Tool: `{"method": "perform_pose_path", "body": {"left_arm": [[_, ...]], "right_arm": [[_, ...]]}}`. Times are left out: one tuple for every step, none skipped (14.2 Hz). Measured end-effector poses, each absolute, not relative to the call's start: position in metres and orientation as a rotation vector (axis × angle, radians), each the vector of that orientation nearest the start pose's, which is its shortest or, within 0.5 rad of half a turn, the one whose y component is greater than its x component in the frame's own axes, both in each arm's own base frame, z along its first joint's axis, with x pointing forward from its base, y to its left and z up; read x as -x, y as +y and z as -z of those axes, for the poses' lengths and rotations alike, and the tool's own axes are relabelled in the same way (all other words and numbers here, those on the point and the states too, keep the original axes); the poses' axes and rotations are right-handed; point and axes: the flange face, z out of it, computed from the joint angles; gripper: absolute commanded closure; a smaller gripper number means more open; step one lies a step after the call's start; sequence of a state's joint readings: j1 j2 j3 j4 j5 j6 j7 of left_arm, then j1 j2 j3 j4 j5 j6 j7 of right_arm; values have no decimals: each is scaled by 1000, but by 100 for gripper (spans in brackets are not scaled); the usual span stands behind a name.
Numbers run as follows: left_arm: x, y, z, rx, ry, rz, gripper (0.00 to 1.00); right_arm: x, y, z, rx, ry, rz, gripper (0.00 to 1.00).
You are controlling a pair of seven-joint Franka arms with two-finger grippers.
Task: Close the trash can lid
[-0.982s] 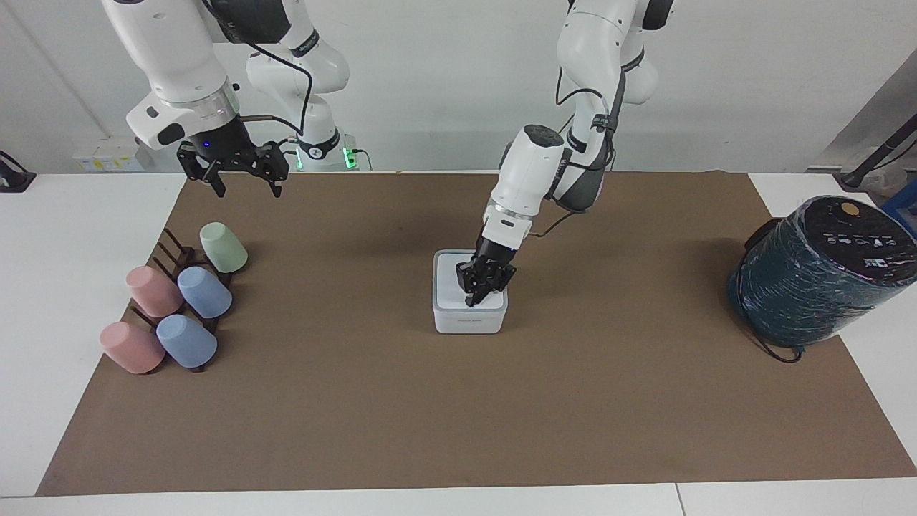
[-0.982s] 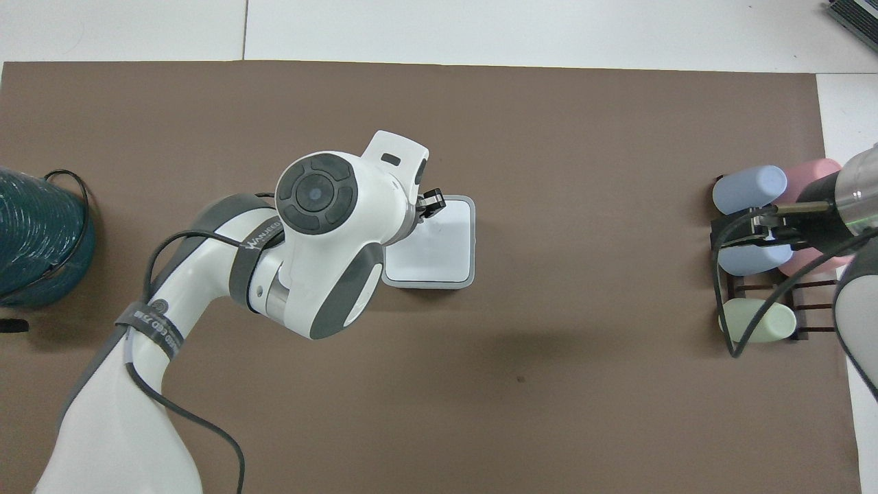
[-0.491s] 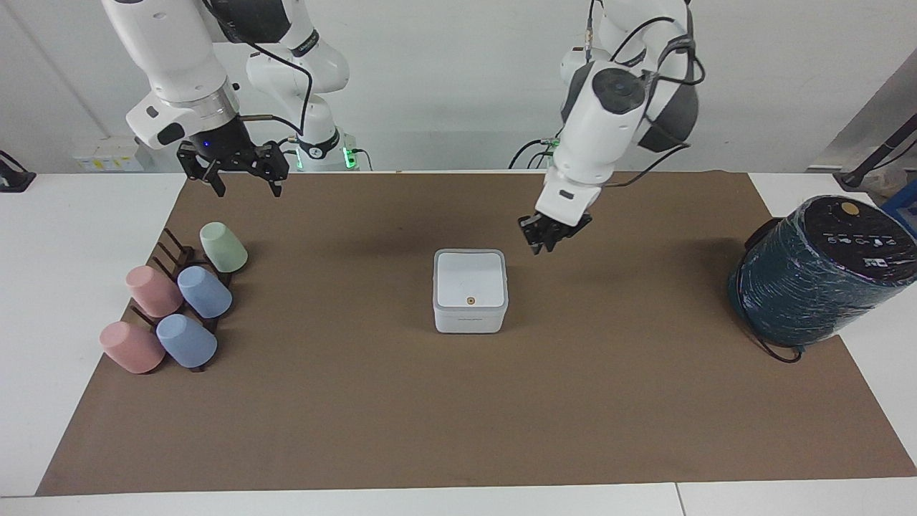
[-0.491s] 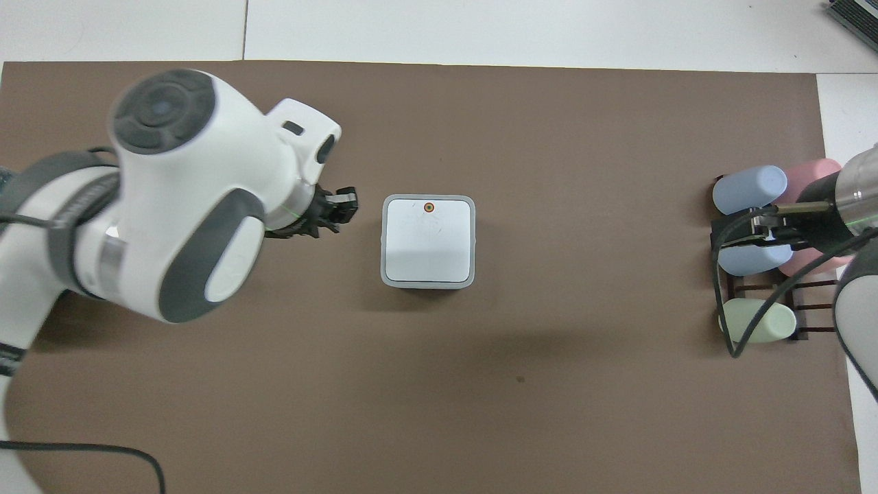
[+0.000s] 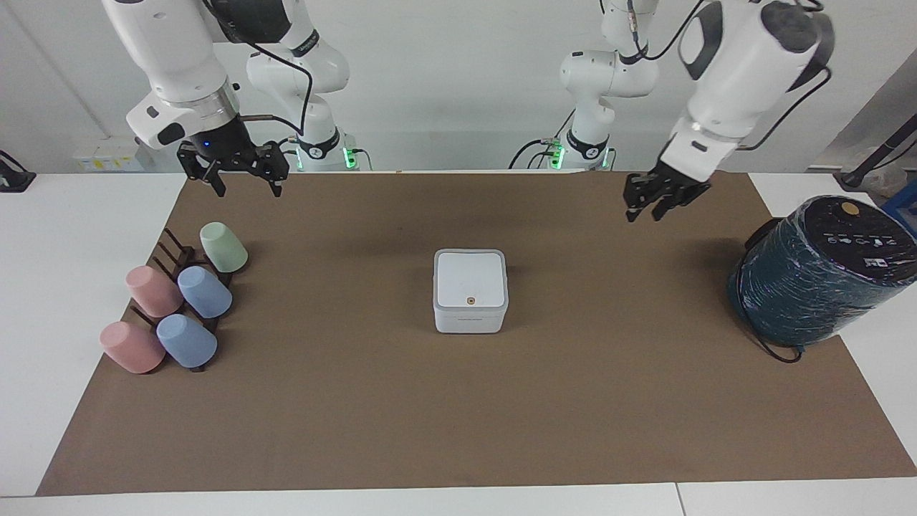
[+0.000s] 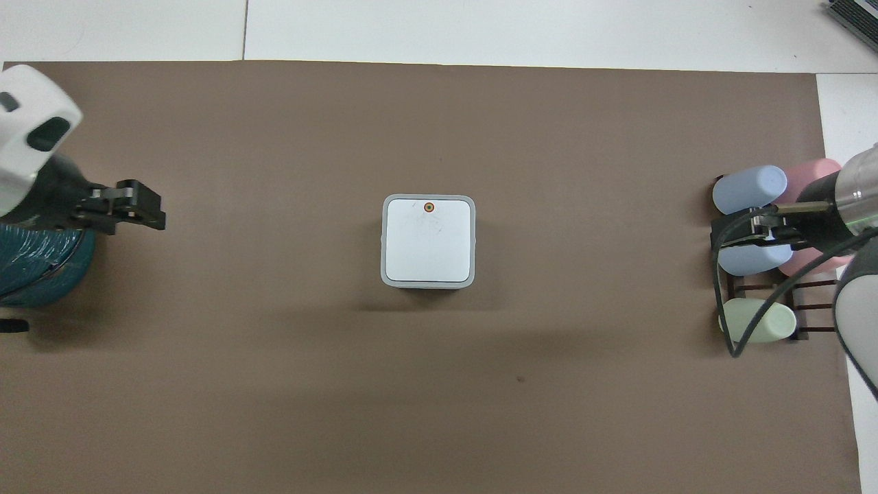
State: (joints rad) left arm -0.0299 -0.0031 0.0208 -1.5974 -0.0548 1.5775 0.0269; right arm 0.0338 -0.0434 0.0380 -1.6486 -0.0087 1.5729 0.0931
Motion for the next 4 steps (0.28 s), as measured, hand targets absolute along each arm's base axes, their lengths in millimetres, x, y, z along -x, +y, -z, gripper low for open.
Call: {"method": "perform_pose_path", "body": {"left_arm": [[-554,-6,-614,3164,73,-26,0],[-554,-5,-614,3135,85,-27,0],[-554,-6,-614,3117,95,-27,0],[-554,-8,-614,3109,103,-26,0]], "right_arm": [[-538,38,-612,3154,33,-49,0],[-538,38,-612,3154,33,-49,0],[-538,38,-612,3154,33,-49,0],[-538,38,-612,3154,33,-49,0]]}}
